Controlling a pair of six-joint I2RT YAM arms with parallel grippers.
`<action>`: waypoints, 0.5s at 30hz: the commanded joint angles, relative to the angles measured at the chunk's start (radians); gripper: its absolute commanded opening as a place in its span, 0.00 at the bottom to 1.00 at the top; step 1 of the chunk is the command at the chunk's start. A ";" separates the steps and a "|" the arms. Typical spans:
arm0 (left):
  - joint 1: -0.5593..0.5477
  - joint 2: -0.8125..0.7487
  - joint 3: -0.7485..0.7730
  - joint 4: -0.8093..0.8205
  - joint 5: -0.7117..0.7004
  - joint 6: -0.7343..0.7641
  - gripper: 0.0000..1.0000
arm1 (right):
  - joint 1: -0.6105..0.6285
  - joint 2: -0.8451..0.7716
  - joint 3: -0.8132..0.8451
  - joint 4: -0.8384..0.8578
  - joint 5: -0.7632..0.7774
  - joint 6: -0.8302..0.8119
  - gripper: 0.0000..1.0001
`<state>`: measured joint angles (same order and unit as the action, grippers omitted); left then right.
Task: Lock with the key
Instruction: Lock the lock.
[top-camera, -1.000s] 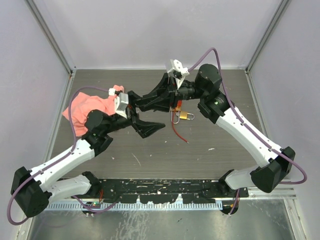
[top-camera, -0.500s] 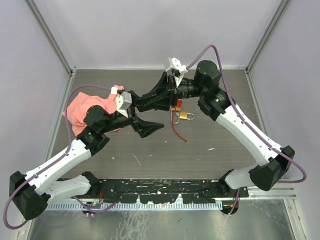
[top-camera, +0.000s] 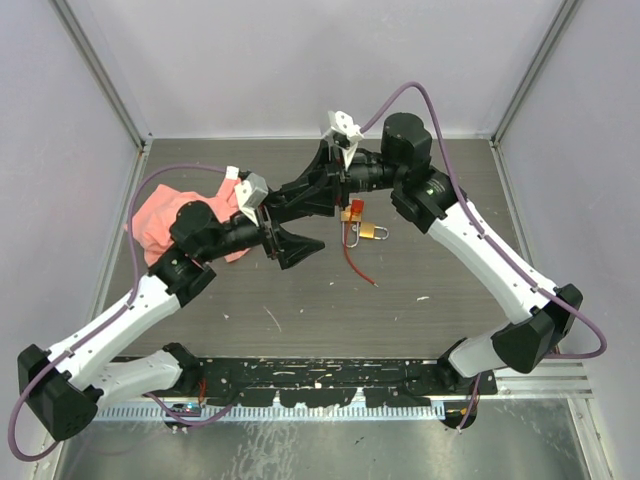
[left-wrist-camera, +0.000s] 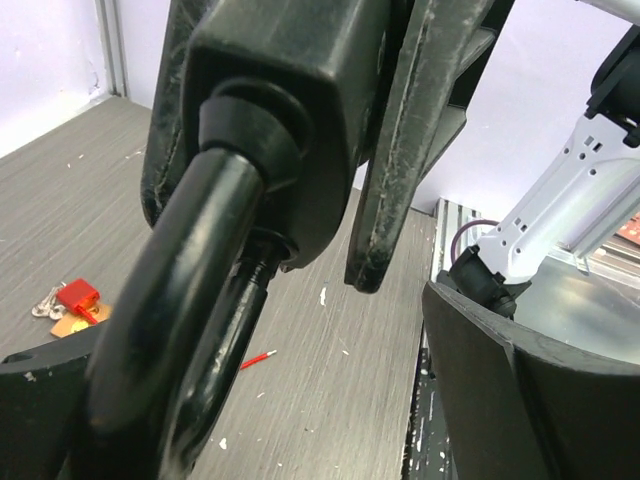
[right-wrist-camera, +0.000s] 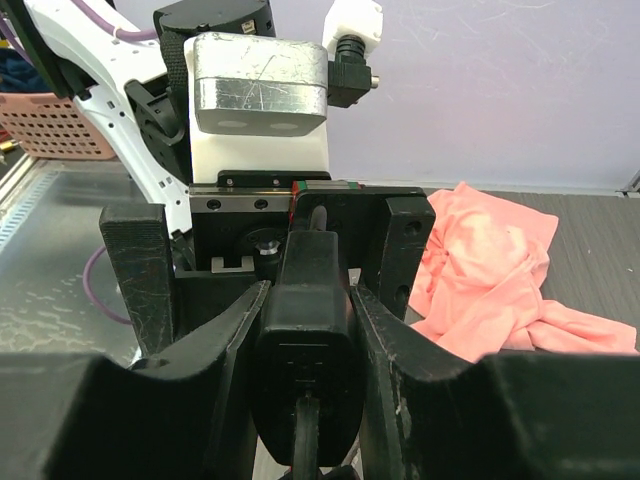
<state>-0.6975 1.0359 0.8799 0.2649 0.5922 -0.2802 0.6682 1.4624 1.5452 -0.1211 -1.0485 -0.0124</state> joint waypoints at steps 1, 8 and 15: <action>-0.119 0.156 0.123 0.051 0.280 0.027 0.88 | 0.233 0.186 -0.038 -0.179 -0.179 -0.030 0.01; -0.140 0.153 0.157 0.016 0.300 0.063 0.88 | 0.237 0.197 -0.037 -0.166 -0.229 -0.026 0.01; -0.179 0.167 0.219 -0.118 0.265 0.177 0.88 | 0.254 0.205 -0.057 -0.095 -0.261 0.043 0.01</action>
<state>-0.6983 1.0477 0.9691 0.1230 0.6273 -0.2409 0.6682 1.4685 1.5780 -0.1387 -1.0702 -0.0502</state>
